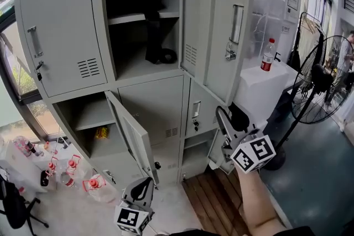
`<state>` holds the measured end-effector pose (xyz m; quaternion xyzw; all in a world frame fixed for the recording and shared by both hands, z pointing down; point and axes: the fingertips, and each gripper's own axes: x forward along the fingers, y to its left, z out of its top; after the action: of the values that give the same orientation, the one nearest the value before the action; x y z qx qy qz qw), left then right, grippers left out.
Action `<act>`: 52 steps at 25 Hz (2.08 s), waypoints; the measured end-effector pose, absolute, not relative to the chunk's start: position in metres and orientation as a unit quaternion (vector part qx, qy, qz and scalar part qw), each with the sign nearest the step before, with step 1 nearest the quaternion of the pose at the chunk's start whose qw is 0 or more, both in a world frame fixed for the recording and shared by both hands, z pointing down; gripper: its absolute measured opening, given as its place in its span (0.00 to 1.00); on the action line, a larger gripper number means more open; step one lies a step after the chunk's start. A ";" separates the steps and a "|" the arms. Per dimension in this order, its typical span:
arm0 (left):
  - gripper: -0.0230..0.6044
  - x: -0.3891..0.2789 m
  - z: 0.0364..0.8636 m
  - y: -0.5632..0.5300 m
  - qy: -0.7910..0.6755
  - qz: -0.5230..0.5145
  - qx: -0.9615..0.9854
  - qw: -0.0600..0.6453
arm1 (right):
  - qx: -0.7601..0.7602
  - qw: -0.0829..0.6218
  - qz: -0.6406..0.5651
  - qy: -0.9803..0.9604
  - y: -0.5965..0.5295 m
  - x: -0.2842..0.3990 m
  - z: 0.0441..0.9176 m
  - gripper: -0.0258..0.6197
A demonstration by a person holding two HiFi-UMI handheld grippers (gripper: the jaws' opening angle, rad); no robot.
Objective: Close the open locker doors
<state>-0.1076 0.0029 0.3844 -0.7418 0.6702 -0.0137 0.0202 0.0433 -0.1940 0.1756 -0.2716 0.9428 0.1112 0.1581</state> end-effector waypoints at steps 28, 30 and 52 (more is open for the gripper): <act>0.05 -0.213 0.422 0.052 0.675 -0.003 -0.738 0.000 | -0.216 0.190 0.126 0.949 -0.109 -0.069 0.157 0.25; 0.05 -0.216 0.421 0.054 0.679 -0.002 -0.734 -0.011 | -0.206 0.191 0.123 0.952 -0.107 -0.078 0.157 0.24; 0.05 -0.245 0.421 0.034 0.744 -0.004 -0.668 -0.025 | -0.040 0.177 0.135 0.974 -0.109 -0.166 0.154 0.21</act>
<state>-0.2452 0.0343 0.4206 -0.6678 0.7439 -0.0038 -0.0248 -0.1661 -0.1091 0.1542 -0.0399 0.9741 0.1346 0.1773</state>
